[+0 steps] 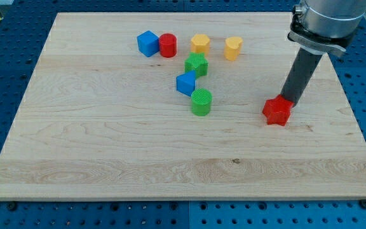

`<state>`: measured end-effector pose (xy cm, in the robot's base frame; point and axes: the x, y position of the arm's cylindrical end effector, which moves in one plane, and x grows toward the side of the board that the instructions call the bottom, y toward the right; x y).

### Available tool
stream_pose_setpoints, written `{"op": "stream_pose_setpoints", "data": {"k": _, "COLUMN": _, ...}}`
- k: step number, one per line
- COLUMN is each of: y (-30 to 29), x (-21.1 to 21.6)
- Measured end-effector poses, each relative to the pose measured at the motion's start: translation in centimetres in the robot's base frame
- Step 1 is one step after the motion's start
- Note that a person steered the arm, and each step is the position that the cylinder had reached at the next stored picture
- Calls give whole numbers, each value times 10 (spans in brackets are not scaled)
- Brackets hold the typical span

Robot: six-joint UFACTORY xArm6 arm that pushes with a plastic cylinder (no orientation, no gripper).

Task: Move the red star towards the bottom center

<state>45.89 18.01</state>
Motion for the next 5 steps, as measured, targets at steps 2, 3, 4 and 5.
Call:
{"op": "stream_pose_setpoints", "data": {"k": 2, "y": -4, "x": 11}}
{"op": "stream_pose_setpoints", "data": {"k": 3, "y": -4, "x": 30}}
{"op": "stream_pose_setpoints", "data": {"k": 4, "y": -6, "x": 41}}
{"op": "stream_pose_setpoints", "data": {"k": 5, "y": -10, "x": 47}}
